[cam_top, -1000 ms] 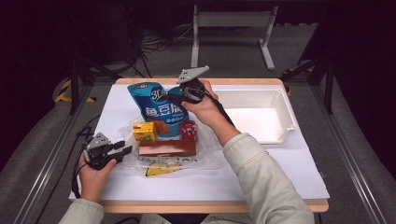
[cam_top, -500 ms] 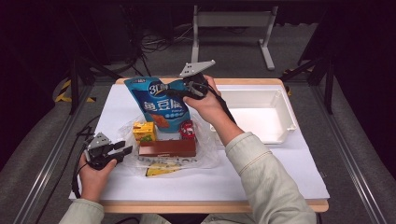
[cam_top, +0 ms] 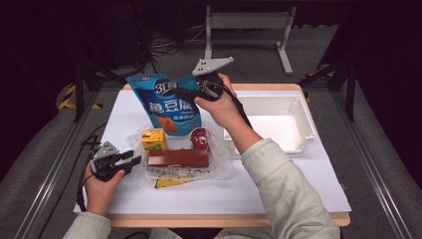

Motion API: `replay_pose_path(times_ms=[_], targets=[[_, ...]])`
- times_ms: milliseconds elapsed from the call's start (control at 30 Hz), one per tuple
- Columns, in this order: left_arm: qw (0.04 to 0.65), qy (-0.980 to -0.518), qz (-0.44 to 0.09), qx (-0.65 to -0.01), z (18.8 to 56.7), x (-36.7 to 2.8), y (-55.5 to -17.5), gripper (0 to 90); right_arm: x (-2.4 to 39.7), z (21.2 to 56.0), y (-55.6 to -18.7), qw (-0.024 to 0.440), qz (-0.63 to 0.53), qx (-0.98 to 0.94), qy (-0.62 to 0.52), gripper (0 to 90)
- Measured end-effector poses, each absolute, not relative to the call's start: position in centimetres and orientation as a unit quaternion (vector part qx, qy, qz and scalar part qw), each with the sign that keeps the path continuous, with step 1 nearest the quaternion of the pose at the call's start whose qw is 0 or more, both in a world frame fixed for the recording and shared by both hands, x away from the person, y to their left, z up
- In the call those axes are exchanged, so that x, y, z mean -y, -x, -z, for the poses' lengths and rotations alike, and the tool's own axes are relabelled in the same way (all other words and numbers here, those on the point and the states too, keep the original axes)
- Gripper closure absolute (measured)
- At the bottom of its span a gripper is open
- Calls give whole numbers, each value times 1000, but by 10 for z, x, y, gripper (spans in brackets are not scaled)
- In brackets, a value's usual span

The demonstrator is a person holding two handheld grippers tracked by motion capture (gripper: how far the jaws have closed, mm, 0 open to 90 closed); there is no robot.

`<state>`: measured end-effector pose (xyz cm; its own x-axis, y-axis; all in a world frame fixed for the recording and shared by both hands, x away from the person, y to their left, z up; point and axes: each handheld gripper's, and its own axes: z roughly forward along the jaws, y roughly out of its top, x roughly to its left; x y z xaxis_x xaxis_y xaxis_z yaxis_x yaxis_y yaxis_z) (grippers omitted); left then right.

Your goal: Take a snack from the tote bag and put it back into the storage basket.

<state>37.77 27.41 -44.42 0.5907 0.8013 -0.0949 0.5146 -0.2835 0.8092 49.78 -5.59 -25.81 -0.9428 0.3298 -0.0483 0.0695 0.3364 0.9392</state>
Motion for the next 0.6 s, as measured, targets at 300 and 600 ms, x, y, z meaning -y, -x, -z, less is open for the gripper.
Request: replay_pose_path(times_ms=[300, 600], targets=[[426, -782, -172, -420, 445, -274, -378, 565, 57, 246, -494, 120, -572, -803, -118, 900], [427, -781, -175, -421, 444, -275, -377, 563, 63, 232, -489, 123, -580, -797, -116, 900]])
